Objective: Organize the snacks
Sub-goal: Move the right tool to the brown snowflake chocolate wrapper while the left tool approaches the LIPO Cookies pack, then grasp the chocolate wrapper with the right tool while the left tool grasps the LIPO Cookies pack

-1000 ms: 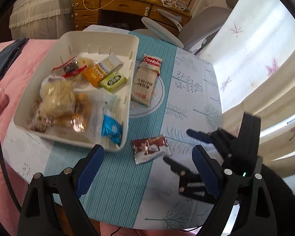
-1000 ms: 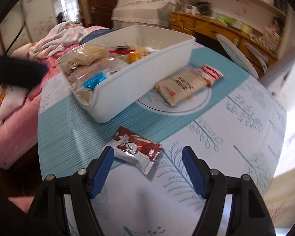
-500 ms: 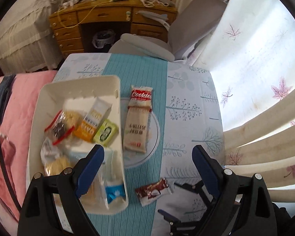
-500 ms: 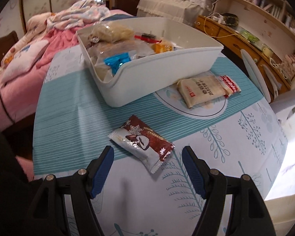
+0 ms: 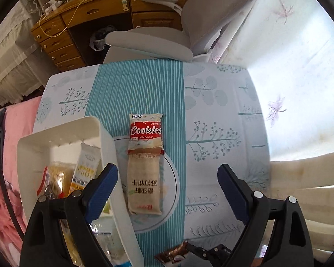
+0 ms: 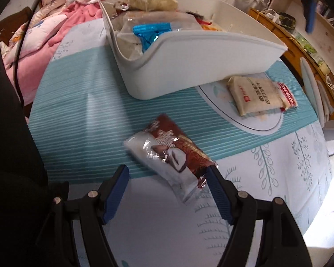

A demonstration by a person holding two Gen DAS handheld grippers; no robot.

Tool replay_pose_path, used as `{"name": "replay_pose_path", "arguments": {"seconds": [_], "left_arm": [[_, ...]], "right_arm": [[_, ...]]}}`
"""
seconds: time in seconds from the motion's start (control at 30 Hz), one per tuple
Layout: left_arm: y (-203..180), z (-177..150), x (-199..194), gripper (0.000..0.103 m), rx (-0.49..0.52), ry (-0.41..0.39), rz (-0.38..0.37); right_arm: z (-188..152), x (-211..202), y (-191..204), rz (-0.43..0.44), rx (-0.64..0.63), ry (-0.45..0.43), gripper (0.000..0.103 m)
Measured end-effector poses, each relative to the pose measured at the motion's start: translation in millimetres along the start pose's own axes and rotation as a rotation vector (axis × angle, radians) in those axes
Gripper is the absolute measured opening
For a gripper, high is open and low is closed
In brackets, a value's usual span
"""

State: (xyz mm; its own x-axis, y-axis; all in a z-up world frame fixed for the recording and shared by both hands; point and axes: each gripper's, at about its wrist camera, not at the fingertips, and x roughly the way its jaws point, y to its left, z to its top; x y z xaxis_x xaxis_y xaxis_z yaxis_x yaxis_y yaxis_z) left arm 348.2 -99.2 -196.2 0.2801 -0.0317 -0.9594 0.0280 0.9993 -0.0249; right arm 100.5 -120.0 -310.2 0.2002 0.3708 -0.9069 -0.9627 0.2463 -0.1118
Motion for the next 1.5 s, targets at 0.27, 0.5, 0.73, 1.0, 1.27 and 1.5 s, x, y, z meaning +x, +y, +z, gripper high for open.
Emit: {"name": "replay_pose_path", "arguments": {"seconds": [0.27,0.5,0.73,1.0,1.27,1.5], "left_arm": [[-14,21,62,0.090,0.024,0.084,0.103],[-11,32,91,0.090,-0.010,0.119,0.190],[4,42,114,0.090,-0.065,0.147,0.266],[14,45,144,0.090,-0.076,0.187,0.292],[5,48,160,0.090,-0.007,0.170,0.353],[0,53,160,0.090,0.008,0.133,0.364]], "right_arm": [[7,4,-7,0.046,-0.042,-0.017,0.072],[11,8,-10,0.101,-0.051,-0.016,0.072],[16,9,-10,0.144,-0.060,-0.010,0.054],[15,7,-11,0.121,-0.006,-0.013,0.035],[10,3,-13,0.117,0.068,0.028,0.034],[5,1,-17,0.117,0.138,0.061,0.033]]}}
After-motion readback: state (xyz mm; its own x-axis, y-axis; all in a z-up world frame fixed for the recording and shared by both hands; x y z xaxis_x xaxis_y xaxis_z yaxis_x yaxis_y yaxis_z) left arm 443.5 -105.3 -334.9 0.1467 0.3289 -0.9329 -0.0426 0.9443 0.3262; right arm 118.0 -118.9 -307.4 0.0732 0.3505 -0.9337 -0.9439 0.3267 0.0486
